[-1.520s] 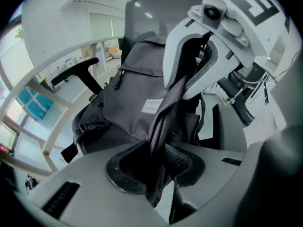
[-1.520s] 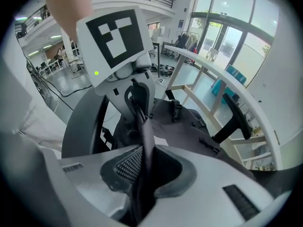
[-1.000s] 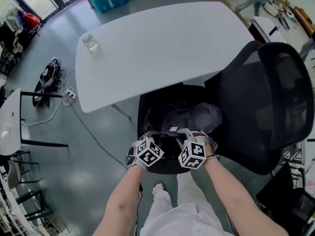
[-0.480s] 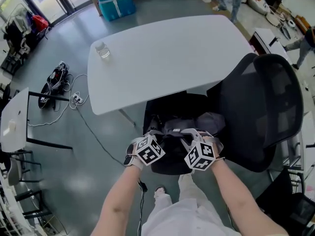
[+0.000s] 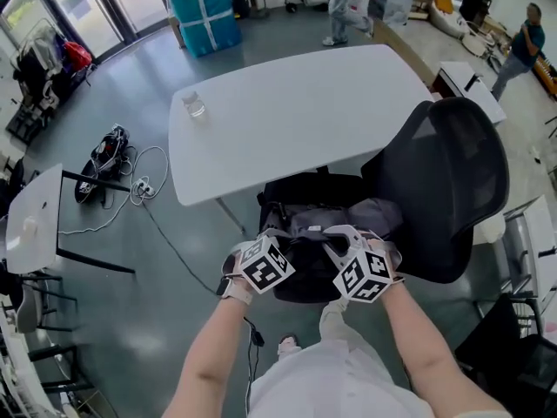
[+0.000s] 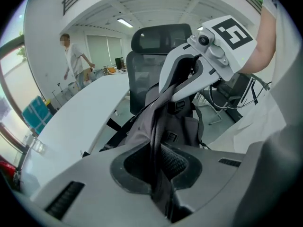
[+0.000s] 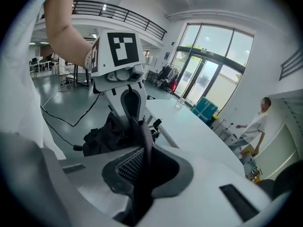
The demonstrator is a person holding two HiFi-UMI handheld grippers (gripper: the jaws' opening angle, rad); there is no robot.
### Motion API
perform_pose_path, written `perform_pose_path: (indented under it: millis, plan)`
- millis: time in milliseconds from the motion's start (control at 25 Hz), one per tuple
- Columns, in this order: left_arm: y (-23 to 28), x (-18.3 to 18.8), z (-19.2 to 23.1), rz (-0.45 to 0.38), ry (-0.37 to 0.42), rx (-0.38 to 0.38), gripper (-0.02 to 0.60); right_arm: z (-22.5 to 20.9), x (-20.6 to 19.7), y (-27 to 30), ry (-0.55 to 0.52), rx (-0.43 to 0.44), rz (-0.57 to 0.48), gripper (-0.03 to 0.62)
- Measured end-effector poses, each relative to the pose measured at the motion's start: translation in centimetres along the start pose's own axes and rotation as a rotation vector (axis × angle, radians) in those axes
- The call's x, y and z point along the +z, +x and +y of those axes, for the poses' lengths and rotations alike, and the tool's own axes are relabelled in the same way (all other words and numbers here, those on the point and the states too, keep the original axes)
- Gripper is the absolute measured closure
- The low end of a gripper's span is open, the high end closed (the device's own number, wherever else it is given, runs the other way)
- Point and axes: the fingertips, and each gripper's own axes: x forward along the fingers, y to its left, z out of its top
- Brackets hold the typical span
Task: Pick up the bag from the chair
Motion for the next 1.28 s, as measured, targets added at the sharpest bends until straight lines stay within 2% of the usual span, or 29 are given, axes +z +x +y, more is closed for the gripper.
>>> perform_pose_path:
  millis: [160, 520, 1280]
  plan:
    - [-2.8, 1.3, -0.9, -0.01, 0.019, 0.011, 0.529, -0.1, 1.9, -2.6, 0.009, -0.045, -0.03, 0.551]
    - [-6.1, 2.5, -2.8, -0.013, 0.071, 0.01, 0.529, 0.6, 3.9, -6.0, 0.01, -0.083, -0.046, 0.551]
    - [-6.8, 2.7, -5.2, -0.017, 0.074, 0.0, 0.529, 2.1, 3.7, -7.8, 0.013, -0.096, -0.055, 0.551]
